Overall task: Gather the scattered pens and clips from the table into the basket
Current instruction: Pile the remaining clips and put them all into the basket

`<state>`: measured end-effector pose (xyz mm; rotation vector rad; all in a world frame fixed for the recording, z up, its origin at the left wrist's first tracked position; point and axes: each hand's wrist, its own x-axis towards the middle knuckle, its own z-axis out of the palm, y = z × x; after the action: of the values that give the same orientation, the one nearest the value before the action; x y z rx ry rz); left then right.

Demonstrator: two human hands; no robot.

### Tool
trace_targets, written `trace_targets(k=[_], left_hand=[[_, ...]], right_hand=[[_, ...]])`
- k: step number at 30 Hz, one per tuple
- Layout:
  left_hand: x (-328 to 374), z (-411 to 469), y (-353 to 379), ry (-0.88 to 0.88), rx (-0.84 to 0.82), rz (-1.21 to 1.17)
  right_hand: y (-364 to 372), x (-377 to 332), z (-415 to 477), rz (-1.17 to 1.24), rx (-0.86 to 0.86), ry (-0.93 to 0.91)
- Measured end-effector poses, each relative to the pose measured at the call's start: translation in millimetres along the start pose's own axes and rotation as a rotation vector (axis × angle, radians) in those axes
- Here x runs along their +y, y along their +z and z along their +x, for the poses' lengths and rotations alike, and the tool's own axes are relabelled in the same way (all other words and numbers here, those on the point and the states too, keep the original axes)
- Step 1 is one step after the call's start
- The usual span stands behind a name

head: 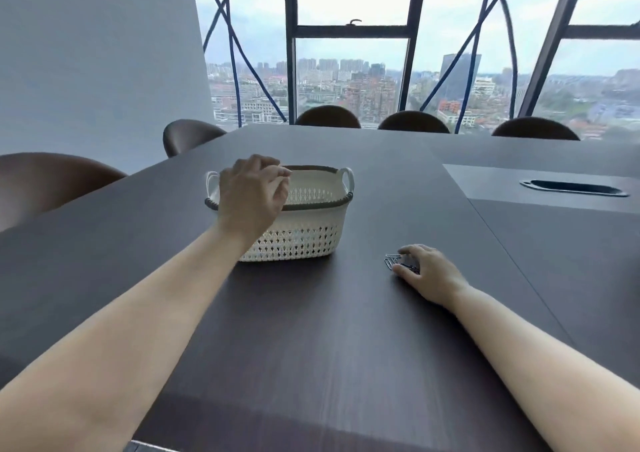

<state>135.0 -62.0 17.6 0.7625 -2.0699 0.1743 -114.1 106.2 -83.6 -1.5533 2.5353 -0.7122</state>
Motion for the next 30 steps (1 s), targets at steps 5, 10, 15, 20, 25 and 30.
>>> trace_targets(k=[5, 10, 15, 20, 25, 30], left_hand=[[48.5, -41.7, 32.7, 0.505, -0.05, -0.111], [93.4, -61.2, 89.6, 0.352, -0.873, -0.172], [114.7, -39.4, 121.9, 0.197, -0.957, -0.258], [121.7, -18.9, 139.9, 0.261, -0.934, -0.168], [121.5, -15.6, 154.3, 0.196, -0.937, -0.198], [122.6, -22.3, 156.9, 0.194, -0.828, -0.272]], right_hand=[[-8.9, 6.4, 4.2, 0.172, 0.205, 0.005], [-28.1, 31.7, -7.1, 0.082, 0.132, 0.062], [-40.4, 47.8, -24.7, -0.1, -0.05, 0.118], [-35.8, 49.5, -8.9, -0.088, -0.015, 0.034], [-31.9, 50.2, 14.8, -0.003, -0.011, -0.02], [-28.0, 52.4, 17.8, 0.064, 0.062, -0.081]])
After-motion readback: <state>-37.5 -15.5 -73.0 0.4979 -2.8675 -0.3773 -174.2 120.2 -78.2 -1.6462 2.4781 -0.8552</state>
